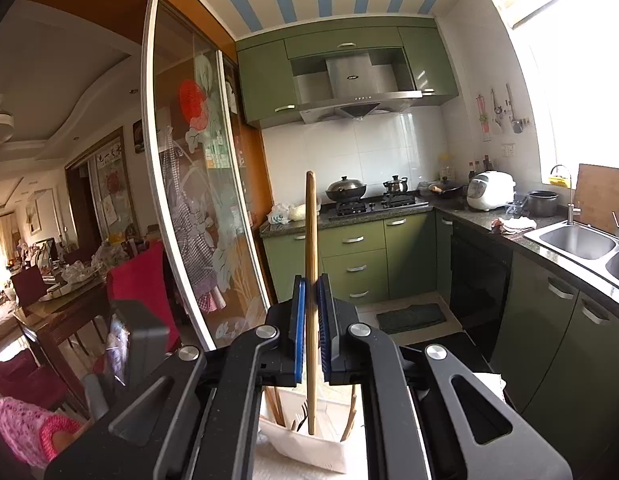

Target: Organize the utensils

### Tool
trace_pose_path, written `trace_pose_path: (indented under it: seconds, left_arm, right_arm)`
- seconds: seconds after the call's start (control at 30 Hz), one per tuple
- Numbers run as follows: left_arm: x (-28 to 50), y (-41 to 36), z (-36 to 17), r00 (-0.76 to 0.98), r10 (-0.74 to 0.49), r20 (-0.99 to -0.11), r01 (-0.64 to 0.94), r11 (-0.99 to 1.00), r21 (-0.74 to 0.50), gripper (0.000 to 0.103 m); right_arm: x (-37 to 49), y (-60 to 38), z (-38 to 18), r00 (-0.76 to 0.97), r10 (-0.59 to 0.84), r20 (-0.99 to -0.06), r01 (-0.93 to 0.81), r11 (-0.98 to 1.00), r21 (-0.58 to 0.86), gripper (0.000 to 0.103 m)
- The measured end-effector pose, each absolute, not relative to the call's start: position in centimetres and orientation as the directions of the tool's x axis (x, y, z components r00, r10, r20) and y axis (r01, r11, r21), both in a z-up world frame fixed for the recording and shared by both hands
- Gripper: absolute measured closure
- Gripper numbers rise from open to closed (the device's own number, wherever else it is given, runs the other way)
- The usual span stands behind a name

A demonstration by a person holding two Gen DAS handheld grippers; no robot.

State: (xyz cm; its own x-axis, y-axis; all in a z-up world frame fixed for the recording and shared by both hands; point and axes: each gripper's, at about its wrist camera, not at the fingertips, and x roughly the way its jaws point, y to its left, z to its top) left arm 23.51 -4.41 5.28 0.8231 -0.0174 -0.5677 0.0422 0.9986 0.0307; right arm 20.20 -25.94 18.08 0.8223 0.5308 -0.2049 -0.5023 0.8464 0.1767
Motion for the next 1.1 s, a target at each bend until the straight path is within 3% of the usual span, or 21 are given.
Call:
trace_pose_path:
  seconds: [0.13, 0.4, 0.8, 0.9, 0.97, 1.03, 1.1]
  left_arm:
    - [21.2, -5.1, 5.7, 0.872, 0.017, -0.489, 0.022, 0.997, 0.074, 0.015]
    - [18.5, -5.6, 4.4, 0.879, 0.002, -0.477, 0.033, 0.997, 0.065, 0.007]
    - [16.8, -5.4, 3.1, 0.878, 0.007, -0.478, 0.043, 0.995, 0.092, 0.007]
    - [16.7, -5.2, 2.8, 0.872, 0.001, -0.489, 0.048, 0.995, 0.087, 0.007]
    - [16.6, -5.2, 2.7, 0.870, -0.005, -0.493, 0.050, 0.996, 0.078, 0.007]
    - [16.3, -5.1, 2.5, 0.871, -0.007, -0.492, 0.049, 0.996, 0.074, 0.007]
    - [15.7, -4.9, 2.5, 0.875, -0.008, -0.483, 0.046, 0.997, 0.067, 0.007]
  right_arm:
    - [21.9, -25.1, 17.6, 0.843, 0.500, -0.199, -0.472, 0.865, 0.171, 0.096]
    - [25.1, -23.1, 14.5, 0.854, 0.448, -0.266, -0.428, 0.894, 0.130, 0.096]
    - [28.0, -20.5, 7.9, 0.829, 0.416, -0.374, -0.414, 0.906, 0.089, 0.095]
    - [28.0, -20.2, 6.8, 0.822, 0.411, -0.395, -0.414, 0.906, 0.081, 0.076]
    - [27.8, -20.2, 6.3, 0.820, 0.411, -0.398, -0.416, 0.906, 0.079, 0.071]
    - [26.9, -20.6, 6.0, 0.826, 0.408, -0.389, -0.411, 0.908, 0.078, 0.053]
    - [25.4, -20.9, 6.0, 0.835, 0.411, -0.366, -0.414, 0.907, 0.074, 0.049]
